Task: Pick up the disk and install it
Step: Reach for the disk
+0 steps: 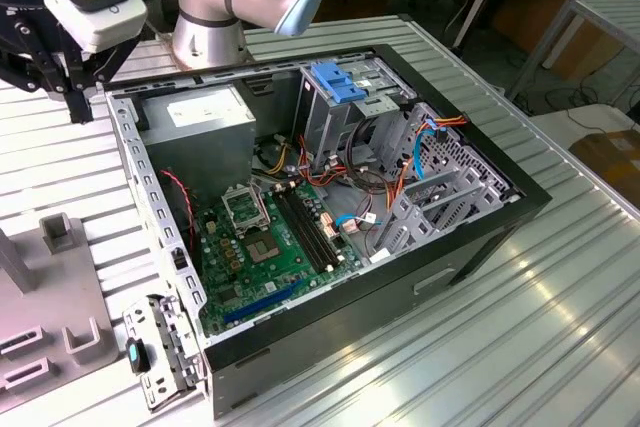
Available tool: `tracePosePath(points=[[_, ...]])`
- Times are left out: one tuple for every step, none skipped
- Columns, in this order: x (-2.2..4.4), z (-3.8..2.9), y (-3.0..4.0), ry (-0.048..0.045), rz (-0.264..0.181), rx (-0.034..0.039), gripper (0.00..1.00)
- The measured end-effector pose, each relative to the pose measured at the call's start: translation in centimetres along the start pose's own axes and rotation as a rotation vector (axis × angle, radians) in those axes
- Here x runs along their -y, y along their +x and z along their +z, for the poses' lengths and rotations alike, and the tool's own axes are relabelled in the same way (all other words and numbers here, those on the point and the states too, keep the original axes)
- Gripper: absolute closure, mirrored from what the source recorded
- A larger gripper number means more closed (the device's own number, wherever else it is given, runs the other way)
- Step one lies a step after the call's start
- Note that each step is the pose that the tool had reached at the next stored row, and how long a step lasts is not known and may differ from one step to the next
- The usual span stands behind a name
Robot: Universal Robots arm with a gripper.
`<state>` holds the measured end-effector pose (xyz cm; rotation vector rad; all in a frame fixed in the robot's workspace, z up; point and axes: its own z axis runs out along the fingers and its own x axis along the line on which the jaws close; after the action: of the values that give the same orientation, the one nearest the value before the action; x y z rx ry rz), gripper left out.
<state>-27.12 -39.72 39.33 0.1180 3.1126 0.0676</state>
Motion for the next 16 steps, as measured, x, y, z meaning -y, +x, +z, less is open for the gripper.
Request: tracePosePath(points=[[-0.03,0.00,0.28,0.0000,0.000,0.0001,0.89],[-0.06,-0.01,0.56,-0.0001,0.000,0.0001,0.89],[-0.08,-0.01,0.71,0.0000,0.000,0.0000,0.89],[-0.10,-0.01,0.83,0.0000,0.000,0.0000,0.89],[-0.13,-0.01,1.02,0.0000,0.000,0.0000,0.89],[-0.19,-0.02,1.41,0.0000,0.000,0.0000,0.89],[-0.21,-0.02,1.57,0.0000,0.000,0.0001,0.89],[-0.22,-0.02,1.66,0.0000,0.000,0.0001,0.89],[-0.24,-0.03,1.87,0.0000,0.000,0.0000,0.89],[-0.25,-0.03,2.08,0.0000,0.000,0.0000,0.89],[-0.29,-0.04,2.40,0.0000,0.000,0.0000,0.89],[-0.30,-0.04,2.58,0.0000,0.000,0.0000,0.89],[-0.32,-0.05,2.80,0.0000,0.000,0.0000,0.89],[-0.34,-0.05,2.99,0.0000,0.000,0.0001,0.89],[-0.35,-0.05,3.09,-0.0001,0.000,0.0001,0.89],[-0.36,-0.05,3.20,0.0000,0.000,0.0001,0.89]])
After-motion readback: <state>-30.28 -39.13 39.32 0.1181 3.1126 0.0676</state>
